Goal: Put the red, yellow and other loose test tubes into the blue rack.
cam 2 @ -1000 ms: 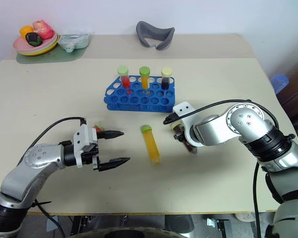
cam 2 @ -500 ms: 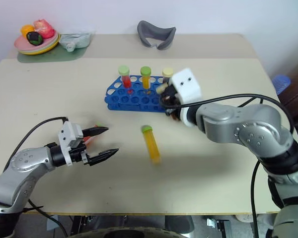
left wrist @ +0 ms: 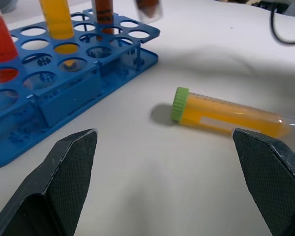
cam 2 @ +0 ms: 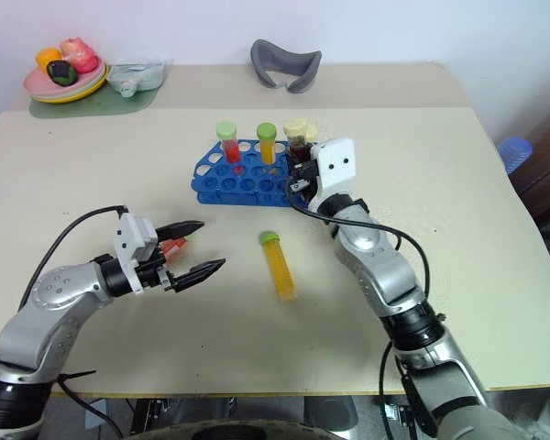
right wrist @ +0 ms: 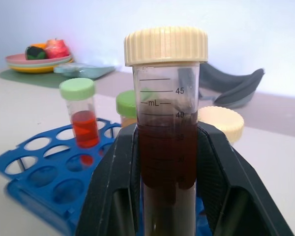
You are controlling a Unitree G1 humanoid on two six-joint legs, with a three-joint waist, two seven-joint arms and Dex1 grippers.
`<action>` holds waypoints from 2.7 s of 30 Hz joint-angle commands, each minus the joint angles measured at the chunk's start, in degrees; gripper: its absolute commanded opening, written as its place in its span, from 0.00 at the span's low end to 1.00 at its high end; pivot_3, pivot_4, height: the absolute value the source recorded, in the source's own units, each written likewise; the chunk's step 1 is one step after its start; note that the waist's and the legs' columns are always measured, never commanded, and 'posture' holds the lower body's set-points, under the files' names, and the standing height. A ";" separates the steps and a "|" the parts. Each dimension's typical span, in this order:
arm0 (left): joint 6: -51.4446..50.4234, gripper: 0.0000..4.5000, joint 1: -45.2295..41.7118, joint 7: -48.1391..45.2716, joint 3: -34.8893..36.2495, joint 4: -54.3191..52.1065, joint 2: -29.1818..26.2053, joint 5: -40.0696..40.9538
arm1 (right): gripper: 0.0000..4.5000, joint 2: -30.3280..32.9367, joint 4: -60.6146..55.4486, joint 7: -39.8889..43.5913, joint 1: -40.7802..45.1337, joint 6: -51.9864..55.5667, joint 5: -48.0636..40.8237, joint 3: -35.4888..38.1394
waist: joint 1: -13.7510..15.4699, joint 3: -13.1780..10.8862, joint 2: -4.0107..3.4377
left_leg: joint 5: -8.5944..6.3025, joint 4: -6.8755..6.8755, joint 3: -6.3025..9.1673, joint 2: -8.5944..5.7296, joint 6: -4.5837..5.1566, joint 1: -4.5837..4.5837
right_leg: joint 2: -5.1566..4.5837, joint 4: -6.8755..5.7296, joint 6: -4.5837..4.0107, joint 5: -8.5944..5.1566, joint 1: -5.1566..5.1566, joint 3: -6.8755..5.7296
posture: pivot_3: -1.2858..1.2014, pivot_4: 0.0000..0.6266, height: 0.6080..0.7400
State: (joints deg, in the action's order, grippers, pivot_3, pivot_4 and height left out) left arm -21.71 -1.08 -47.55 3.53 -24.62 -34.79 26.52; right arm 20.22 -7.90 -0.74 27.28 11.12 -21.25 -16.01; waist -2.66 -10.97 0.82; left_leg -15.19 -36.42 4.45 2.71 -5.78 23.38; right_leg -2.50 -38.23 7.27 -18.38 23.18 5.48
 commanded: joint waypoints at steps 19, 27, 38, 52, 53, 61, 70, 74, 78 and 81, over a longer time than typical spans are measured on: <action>-1.39 1.00 -0.10 0.49 1.49 -3.55 -1.70 2.08 | 0.27 -12.83 10.68 7.49 -1.00 -11.53 10.83 9.49 | -0.33 0.01 -0.02 | 0.01 -0.01 0.00 0.00 -0.01 -0.03 | 0.00 -0.09 0.00 0.00 0.00 0.00 | 0.52 0.24 1.00; -1.44 1.00 -0.42 0.29 1.47 -3.49 -2.11 2.39 | 0.27 -14.22 10.69 9.06 -2.82 -12.24 12.20 10.36 | -1.28 0.01 -0.02 | 0.02 -0.03 0.01 0.00 -0.03 -0.05 | 0.00 -0.17 0.00 0.00 0.00 0.00 | 0.52 0.24 1.00; -1.46 1.00 -0.93 0.32 1.28 -3.14 -2.22 2.49 | 0.72 -15.84 11.14 10.24 -2.08 -12.02 12.42 12.17 | -1.35 0.01 -0.02 | 0.02 -0.06 0.01 0.00 -0.04 -0.07 | 0.00 -0.24 0.00 0.00 -0.01 0.00 | 0.52 0.24 1.00; -0.40 1.00 1.52 -0.44 5.19 -1.39 -4.41 2.09 | 0.94 9.42 -23.15 27.17 -10.08 22.93 -6.90 21.22 | -0.97 -0.03 -0.09 | 0.01 -0.11 0.02 -0.02 -0.02 -0.06 | -0.03 -0.22 0.00 0.00 -0.06 0.00 | 0.52 0.24 1.00; -0.21 1.00 1.60 -0.67 5.41 -1.02 -4.65 2.01 | 0.94 12.08 -25.50 28.12 -10.48 27.32 -10.29 22.35 | -0.87 -0.02 -0.09 | 0.01 -0.12 0.02 -0.03 -0.01 -0.05 | -0.05 -0.21 0.00 0.00 -0.07 0.01 | 0.52 0.24 1.00; 2.11 1.00 -0.89 -3.73 5.38 4.77 -6.49 0.41 | 0.94 13.86 -31.61 18.98 5.65 74.93 -29.78 22.74 | -1.59 0.01 -0.14 | -0.03 -0.16 0.03 0.04 0.05 -0.44 | 0.12 -0.23 -0.02 0.00 -0.41 0.08 | 0.52 0.24 1.00; 3.51 1.00 -0.15 -4.13 5.72 5.56 -6.31 -0.06 | 0.94 5.91 -9.18 -20.72 19.83 81.38 -53.54 7.82 | -1.41 0.03 -0.13 | -0.08 -0.33 0.06 -0.02 0.14 0.02 | -0.04 -0.13 0.01 -0.01 -0.12 -0.05 | 0.52 0.24 1.00; 4.38 1.00 1.97 -4.40 6.08 4.74 -6.66 -0.43 | 0.94 4.45 -0.85 -35.60 22.61 81.38 -65.70 4.39 | -1.58 0.03 -0.13 | -0.09 -0.35 0.06 0.00 0.15 0.01 | -0.01 -0.21 0.01 -0.01 -0.08 -0.03 | 0.52 0.24 1.00; 4.74 1.00 2.82 -4.15 6.55 4.25 -6.42 -0.27 | 0.94 10.33 2.58 -51.46 24.69 71.91 -86.43 -6.88 | -1.55 0.02 -0.14 | -0.09 -0.38 0.06 0.01 0.15 0.03 | 0.00 -0.27 0.01 -0.01 -0.05 -0.02 | 0.52 0.24 1.00; 5.00 1.00 3.39 -4.07 6.58 3.92 -6.21 -0.25 | 0.94 13.04 2.80 -54.87 25.87 67.32 -91.75 -12.36 | -1.55 0.02 -0.14 | -0.11 -0.43 0.06 0.01 0.20 0.05 | -0.01 -0.26 0.01 -0.01 -0.05 -0.02 | 0.52 0.24 1.00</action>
State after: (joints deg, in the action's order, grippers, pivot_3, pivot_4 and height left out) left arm -17.98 2.21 -51.71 8.59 -18.64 -40.77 26.00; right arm 32.92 -4.28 -53.92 51.78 80.80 -109.50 -26.96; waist -4.21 -10.95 0.68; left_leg -15.30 -36.85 4.51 2.72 -5.58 23.44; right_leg -2.49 -38.49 7.28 -18.39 23.13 5.47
